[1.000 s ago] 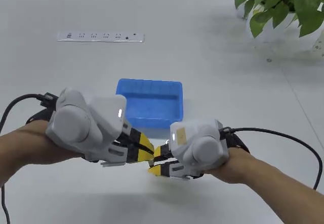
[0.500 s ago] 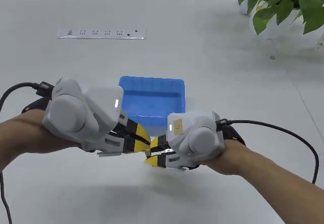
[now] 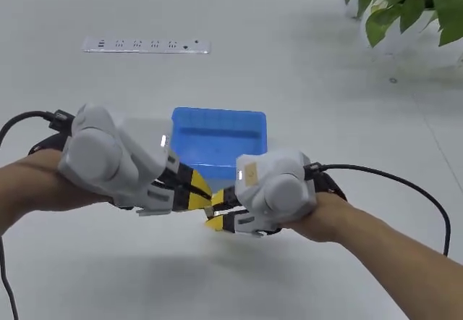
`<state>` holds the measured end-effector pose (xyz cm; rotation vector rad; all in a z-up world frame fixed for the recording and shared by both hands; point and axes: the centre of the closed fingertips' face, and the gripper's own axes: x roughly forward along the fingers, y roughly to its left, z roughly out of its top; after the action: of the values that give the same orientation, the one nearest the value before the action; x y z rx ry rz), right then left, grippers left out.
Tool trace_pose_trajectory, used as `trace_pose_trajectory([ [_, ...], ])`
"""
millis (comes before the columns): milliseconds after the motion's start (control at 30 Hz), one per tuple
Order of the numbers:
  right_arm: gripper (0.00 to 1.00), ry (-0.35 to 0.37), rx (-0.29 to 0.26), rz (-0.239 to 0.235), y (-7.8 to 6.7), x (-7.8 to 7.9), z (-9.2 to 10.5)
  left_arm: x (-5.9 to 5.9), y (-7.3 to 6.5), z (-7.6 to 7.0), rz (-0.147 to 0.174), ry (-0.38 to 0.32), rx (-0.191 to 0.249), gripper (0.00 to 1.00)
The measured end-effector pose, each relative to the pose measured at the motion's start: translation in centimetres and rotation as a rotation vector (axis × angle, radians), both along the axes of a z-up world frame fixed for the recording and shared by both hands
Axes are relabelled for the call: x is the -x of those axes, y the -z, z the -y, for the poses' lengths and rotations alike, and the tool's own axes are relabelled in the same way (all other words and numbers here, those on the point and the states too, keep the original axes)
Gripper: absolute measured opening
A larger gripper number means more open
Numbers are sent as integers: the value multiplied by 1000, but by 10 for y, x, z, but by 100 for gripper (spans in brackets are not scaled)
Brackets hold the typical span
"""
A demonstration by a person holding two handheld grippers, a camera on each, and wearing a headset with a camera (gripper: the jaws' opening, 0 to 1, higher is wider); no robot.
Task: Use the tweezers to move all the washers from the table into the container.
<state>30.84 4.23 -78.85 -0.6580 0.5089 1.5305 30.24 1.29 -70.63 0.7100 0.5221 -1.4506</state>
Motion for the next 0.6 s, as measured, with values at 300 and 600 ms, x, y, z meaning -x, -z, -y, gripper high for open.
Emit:
trace_pose_trajectory([
  [300, 12, 4, -7, -4, -1, -4, -2, -7, -1, -2, 4, -3, -2, 5],
  [600, 12, 6, -6, -6, 1, -6, -2, -9, 2, -3, 5, -1, -17, 5],
])
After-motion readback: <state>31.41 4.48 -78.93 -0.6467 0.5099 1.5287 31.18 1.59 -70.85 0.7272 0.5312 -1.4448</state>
